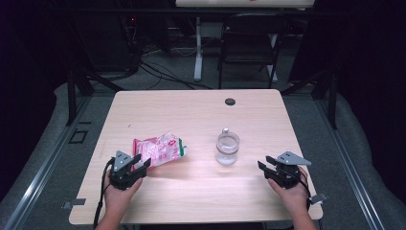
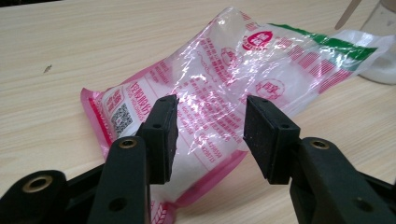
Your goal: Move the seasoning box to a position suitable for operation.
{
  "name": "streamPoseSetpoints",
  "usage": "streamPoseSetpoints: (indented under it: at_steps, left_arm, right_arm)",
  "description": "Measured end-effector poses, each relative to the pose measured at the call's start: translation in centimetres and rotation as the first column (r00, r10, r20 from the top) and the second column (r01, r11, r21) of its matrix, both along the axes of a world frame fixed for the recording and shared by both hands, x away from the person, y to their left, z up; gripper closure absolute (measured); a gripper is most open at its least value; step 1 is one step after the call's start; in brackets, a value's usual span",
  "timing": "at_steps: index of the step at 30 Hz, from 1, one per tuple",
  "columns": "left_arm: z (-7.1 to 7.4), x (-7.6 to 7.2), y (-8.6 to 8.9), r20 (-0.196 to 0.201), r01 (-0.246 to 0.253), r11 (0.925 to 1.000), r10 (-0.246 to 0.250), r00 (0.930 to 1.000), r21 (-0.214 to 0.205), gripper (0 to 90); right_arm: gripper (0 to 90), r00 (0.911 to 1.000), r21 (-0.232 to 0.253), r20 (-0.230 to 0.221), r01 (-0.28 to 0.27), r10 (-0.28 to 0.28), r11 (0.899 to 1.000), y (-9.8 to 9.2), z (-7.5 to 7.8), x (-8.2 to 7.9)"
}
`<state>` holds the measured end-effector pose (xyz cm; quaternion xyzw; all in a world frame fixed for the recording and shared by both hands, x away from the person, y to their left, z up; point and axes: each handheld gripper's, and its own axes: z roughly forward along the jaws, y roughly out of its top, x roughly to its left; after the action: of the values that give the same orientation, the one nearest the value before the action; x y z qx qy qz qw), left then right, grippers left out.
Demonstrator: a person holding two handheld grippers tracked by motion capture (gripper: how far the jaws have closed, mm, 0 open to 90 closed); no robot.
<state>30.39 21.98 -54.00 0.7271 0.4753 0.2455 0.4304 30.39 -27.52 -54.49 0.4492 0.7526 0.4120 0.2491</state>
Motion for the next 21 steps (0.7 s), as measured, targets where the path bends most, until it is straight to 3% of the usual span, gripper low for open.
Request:
streamPoseSetpoints:
  at_steps: [6, 10, 14, 15, 16, 19, 21]
  left_arm:
    - [0.6, -0.1, -1.1, 0.000, 0.046, 0.9985, -0.046, 0.9990, -0.031, 55.3]
    - [1.9, 0.0, -3.4, 0.039, 0.068, 0.9974, -0.067, 0.9970, -0.022, 56.3]
    - [2.3, 0.3, -6.1, 0.018, 0.119, 0.9927, -0.119, 0.9928, -0.017, 67.7]
    - [2.3, 0.3, -6.1, 0.018, 0.119, 0.9927, -0.119, 0.9928, -0.017, 69.3]
    - [2.4, 0.5, -7.6, 0.016, 0.139, 0.9901, -0.139, 0.9902, -0.018, 70.0]
    - [2.5, 0.9, -9.9, 0.003, 0.167, 0.9855, -0.167, 0.9859, -0.029, 80.3]
    - [2.6, 1.2, -10.6, -0.003, 0.173, 0.9841, -0.174, 0.9848, -0.038, 86.2]
  right_arm:
    - [57.3, 0.9998, -0.011, 0.015, -0.016, 0.016, 1.000, 0.7, 0.0, 0.3]
    - [61.1, 0.9992, -0.012, 0.029, -0.027, 0.027, 1.000, 1.1, 0.6, 1.1]
    - [66.8, 0.9992, 0.028, 0.022, -0.033, 0.032, 0.999, 1.6, 1.1, 1.9]
    - [66.8, 0.9992, 0.028, 0.022, -0.033, 0.032, 0.999, 1.6, 1.1, 1.9]
    - [71.7, 0.9989, 0.008, 0.016, -0.044, 0.044, 0.999, 2.1, 1.4, 2.4]
    - [77.6, 0.9962, -0.029, 0.030, -0.081, 0.082, 0.996, 3.1, 1.7, 3.0]
    - [82.0, 0.9960, -0.035, 0.030, -0.083, 0.084, 0.996, 3.3, 1.7, 3.5]
